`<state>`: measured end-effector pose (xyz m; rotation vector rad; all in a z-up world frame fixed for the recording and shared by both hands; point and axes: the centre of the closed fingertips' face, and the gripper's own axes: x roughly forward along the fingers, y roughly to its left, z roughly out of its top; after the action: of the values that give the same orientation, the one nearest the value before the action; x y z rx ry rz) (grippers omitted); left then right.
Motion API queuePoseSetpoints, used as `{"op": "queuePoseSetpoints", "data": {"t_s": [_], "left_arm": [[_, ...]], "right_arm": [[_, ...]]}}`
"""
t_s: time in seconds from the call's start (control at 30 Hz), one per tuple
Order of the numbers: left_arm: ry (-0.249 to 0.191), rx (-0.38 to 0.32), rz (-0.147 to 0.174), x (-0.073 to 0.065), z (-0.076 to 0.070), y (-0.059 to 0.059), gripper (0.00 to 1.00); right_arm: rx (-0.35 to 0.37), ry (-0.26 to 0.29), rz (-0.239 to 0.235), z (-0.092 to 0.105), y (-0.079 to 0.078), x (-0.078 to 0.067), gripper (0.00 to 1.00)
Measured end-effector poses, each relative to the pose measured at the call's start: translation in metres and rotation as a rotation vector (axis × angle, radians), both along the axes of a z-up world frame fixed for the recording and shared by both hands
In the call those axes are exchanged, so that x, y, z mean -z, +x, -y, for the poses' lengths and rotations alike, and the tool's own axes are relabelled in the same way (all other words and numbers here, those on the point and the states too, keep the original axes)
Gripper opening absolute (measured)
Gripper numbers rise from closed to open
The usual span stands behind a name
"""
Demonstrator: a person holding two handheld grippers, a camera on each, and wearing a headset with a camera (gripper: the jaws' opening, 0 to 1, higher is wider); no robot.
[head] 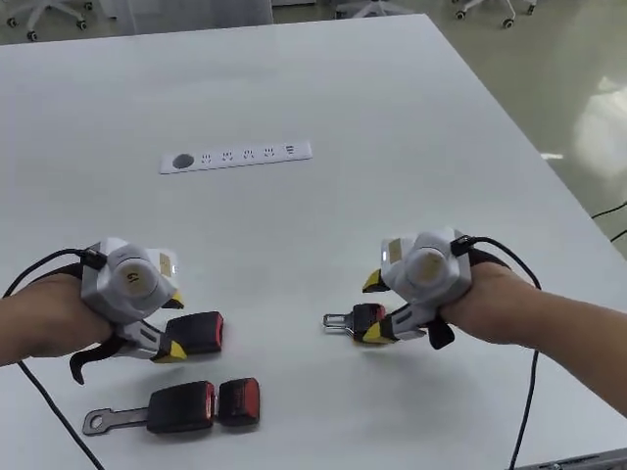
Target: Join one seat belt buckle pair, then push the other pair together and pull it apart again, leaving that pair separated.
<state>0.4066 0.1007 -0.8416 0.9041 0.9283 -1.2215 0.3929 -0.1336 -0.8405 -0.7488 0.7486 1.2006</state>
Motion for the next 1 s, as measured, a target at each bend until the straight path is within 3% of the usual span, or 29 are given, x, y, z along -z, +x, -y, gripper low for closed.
{"op": "queuePoseSetpoints", "data": {"t_s": [0.17,0.27,0.33,0.5,0.7,0.8,1.0], "left_arm": [[0.004,0.008,-0.016,0.004,0.001,0.000,0.43],[0.011,0.019,-0.015,0.005,0.003,0.001,0.42],[0.016,0.031,-0.037,0.006,0.004,-0.001,0.34],[0.025,0.069,-0.033,0.007,0.005,-0.003,0.32],[0.025,0.083,-0.030,0.008,0.003,-0.002,0.31],[0.052,0.118,-0.025,0.008,0.004,-0.002,0.31],[0.045,0.110,-0.023,0.008,0.003,0.001,0.31]], "right_arm": [[-0.005,-0.016,-0.020,0.007,-0.003,0.012,0.40],[0.004,-0.015,-0.042,0.009,-0.004,0.016,0.34],[0.020,0.015,-0.062,0.007,-0.004,0.017,0.32],[0.033,0.026,-0.059,0.006,0.001,0.017,0.30],[-0.002,0.031,-0.072,-0.002,-0.002,0.016,0.29],[-0.020,0.029,-0.072,-0.006,-0.003,0.015,0.29],[-0.037,0.032,-0.070,-0.021,-0.003,0.014,0.29]]}}
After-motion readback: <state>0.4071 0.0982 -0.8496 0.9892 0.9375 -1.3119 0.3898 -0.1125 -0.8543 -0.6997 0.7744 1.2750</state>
